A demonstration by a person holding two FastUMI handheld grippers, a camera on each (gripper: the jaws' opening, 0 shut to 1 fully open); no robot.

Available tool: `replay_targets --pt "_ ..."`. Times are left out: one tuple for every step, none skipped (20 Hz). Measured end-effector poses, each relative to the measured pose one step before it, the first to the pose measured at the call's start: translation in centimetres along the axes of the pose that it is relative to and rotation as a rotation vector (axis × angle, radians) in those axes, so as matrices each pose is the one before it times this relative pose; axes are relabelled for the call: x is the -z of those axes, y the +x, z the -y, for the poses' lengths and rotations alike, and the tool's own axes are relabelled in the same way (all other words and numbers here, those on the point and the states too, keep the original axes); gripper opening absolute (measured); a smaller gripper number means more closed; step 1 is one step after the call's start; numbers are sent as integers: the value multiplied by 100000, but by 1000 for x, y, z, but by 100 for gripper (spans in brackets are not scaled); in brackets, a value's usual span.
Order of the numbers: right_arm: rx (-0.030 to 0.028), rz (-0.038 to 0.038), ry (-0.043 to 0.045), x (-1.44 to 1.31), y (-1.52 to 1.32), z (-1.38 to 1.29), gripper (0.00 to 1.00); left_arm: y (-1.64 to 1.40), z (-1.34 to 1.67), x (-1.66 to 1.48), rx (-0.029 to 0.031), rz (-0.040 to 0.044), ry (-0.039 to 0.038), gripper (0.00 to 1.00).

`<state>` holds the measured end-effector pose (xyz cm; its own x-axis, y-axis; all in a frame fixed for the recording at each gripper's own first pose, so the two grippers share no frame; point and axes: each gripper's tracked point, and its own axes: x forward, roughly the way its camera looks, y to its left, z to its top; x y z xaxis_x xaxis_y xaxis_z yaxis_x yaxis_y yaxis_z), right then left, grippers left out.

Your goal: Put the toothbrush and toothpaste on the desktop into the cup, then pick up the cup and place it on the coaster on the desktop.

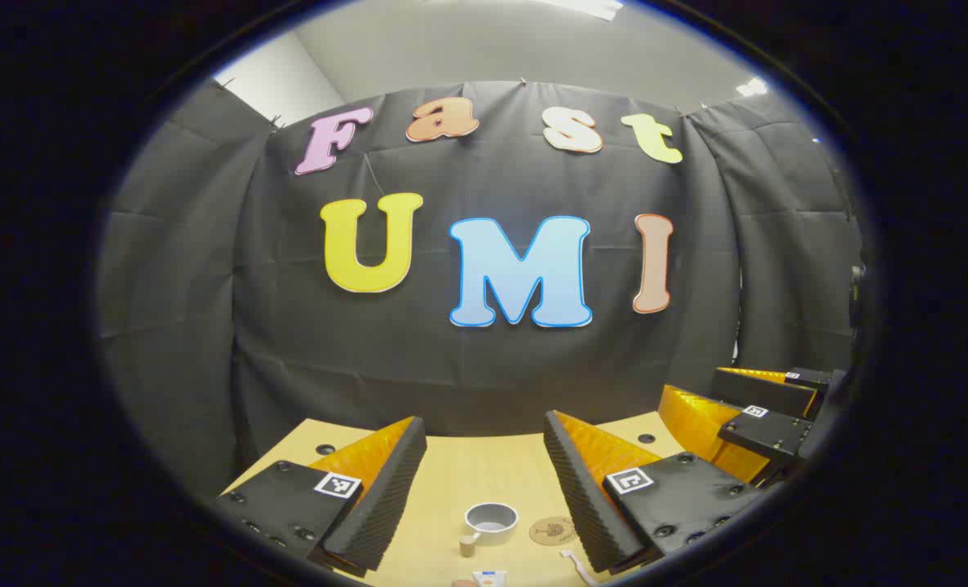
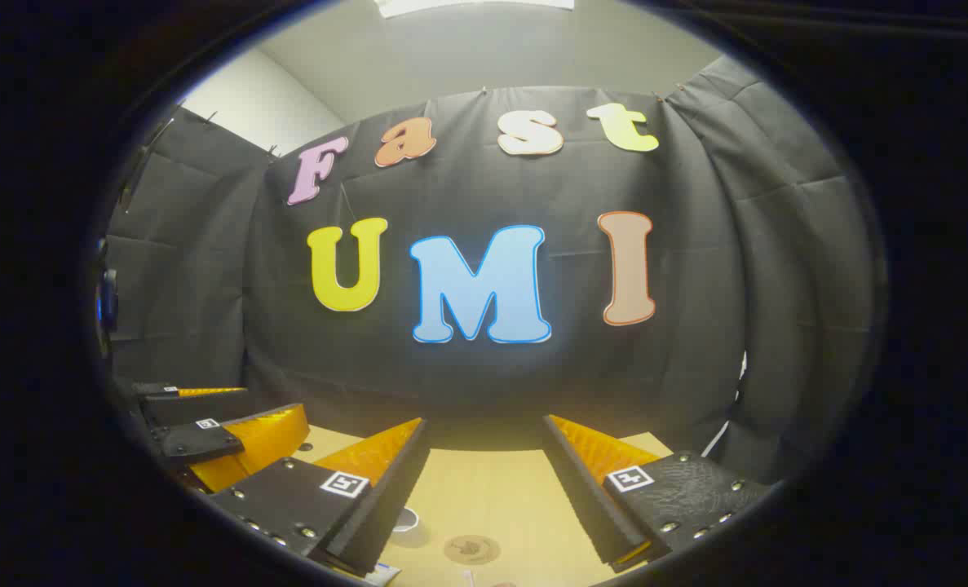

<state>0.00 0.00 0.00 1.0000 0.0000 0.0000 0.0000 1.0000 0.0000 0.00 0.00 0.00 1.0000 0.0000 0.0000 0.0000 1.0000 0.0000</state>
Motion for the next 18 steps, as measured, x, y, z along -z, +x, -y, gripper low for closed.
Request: replay_targets --pt "76 -465 164 203 -33 63 90 -30 -12 41 111 -444 -271 94" --pt "57 -501 142 112 95 80 90 39 -45 26 -102 -377 -78 94" --pt "70 -331 130 185 51 30 90 -4 22 73 -9 -339 -79 94" --pt "38 -23 234 -29 1 41 90 37 4 56 -14 -177 -41 94" --pt "72 -225 110 169 30 135 90 7 -17 92 -91 -492 12 94" --pt "-29 -396 -13 200 91 24 90 2 17 115 32 -684 -128 94" --pt "-71 -264 4 19 93 50 87 24 84 182 81 -587 -374 94" --pt "-42 -242 -96 116 46 31 88 84 89 209 37 -526 -467 94" --pt "55 -35 -120 -52 104 35 88 64 -23 117 -143 -395 -313 94" --pt "-105 -43 39 133 -82 -47 88 56 16 66 -53 -277 -101 94" --pt "-111 -70 161 -34 46 -8 88 -7 17 7 -100 -191 46 94" --pt "-26 -176 89 104 82 88 87 18 11 24 82 -289 120 94" --pt "73 -674 43 136 141 88 87 59 90 194 68 -676 91 94" --pt "66 -1132 23 396 152 -7 87 46 104 287 152 -1055 -193 94" --pt "122 -1357 60 332 150 86 90 136 173 310 274 -1360 -563 94" --pt "113 -1952 79 651 47 62 90 238 15 554 215 -1853 -693 94" --pt "54 -2504 219 593 196 46 90 392 12 724 303 -2263 -654 94" --pt "-51 -3211 278 983 242 45 90 423 85 948 566 -2769 -697 94"
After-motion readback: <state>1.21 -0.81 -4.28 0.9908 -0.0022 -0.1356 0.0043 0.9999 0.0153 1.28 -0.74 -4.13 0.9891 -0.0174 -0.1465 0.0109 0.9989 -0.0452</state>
